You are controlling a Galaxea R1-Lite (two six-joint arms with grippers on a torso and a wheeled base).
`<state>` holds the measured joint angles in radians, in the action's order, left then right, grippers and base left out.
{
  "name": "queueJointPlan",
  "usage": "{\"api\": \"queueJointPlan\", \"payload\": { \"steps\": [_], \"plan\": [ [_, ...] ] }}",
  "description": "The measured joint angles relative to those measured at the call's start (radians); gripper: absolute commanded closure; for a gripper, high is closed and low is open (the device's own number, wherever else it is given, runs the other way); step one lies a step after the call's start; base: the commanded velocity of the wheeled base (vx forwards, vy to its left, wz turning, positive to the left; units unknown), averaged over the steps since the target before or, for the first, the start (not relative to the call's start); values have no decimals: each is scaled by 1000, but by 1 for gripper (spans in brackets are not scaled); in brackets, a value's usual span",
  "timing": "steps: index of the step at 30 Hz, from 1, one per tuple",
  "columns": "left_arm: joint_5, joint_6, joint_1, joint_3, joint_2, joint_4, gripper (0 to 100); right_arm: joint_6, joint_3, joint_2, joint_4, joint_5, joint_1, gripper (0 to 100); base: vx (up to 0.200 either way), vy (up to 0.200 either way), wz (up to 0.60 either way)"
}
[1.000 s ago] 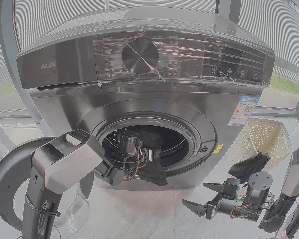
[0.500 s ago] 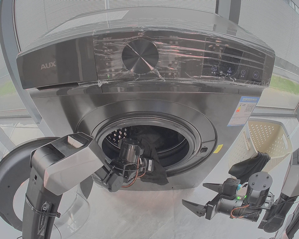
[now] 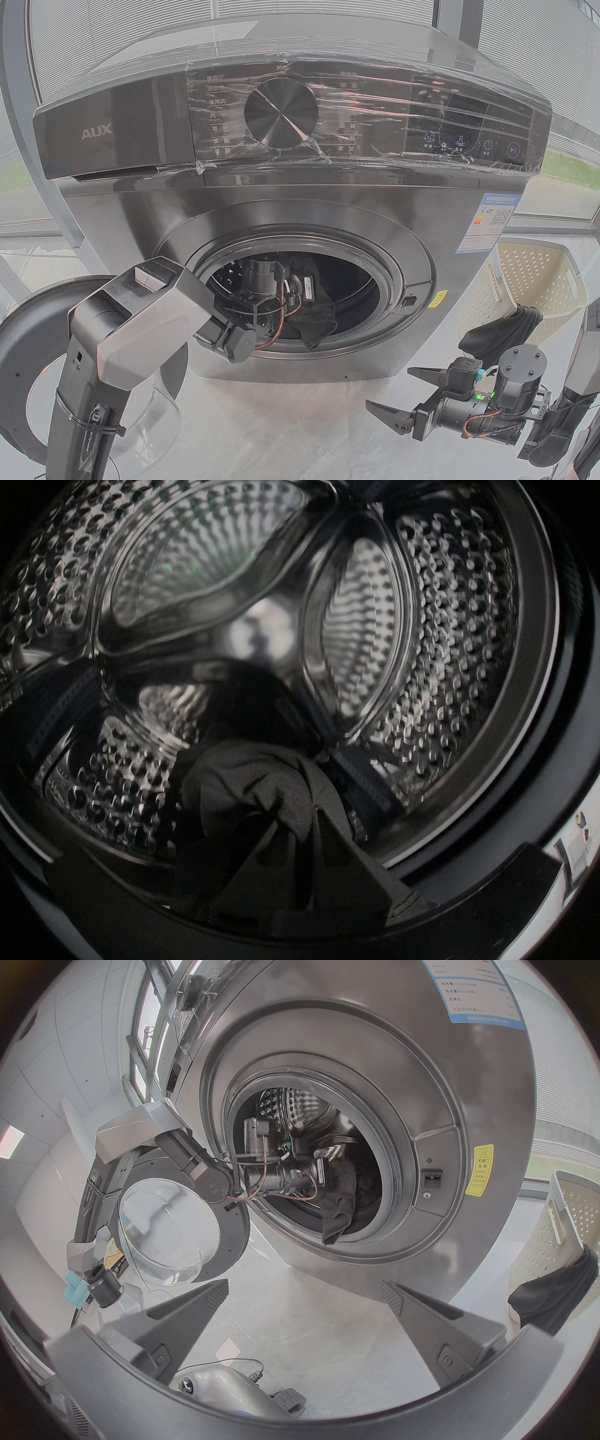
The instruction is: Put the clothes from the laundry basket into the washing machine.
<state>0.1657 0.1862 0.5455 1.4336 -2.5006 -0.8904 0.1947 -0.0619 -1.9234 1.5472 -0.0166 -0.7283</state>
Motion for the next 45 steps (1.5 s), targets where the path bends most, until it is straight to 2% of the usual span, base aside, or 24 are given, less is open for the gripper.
{"api": "queueJointPlan", "payload": {
  "steps": [2, 3, 10, 23, 28, 29, 33, 39, 45],
  "plan": [
    [6, 4, -4, 24, -4, -12, 100, 0, 0, 0, 0, 0, 0, 0, 0, 0, 0],
    [7, 5, -6, 29, -6, -16, 0, 0, 0, 0, 0, 0, 0, 0, 0, 0, 0],
    [10, 27, -1, 8, -10, -15, 0, 0, 1, -1, 0, 0, 0, 0, 0, 0, 0],
    [-13, 20, 38, -73, -21, 0, 0, 0, 1, -1, 0, 0, 0, 0, 0, 0, 0],
    [-13, -1, 34, -83, -32, 31, 0, 0, 1, -2, 0, 0, 0, 0, 0, 0, 0],
    [-13, -6, 32, -87, -34, 33, 100, 0, 1, -2, 0, 0, 0, 0, 0, 0, 0],
    [-13, -25, 29, -104, -39, 36, 100, 0, 1, -2, 0, 0, 0, 0, 0, 0, 0],
    [-10, -25, 28, -85, -44, 38, 100, 1, 1, -4, 0, 0, -1, 0, 0, 0, 0],
    [13, -20, 13, 5, -51, 21, 100, 1, 0, -4, 0, 0, -1, 0, 0, 0, 0]
  ]
}}
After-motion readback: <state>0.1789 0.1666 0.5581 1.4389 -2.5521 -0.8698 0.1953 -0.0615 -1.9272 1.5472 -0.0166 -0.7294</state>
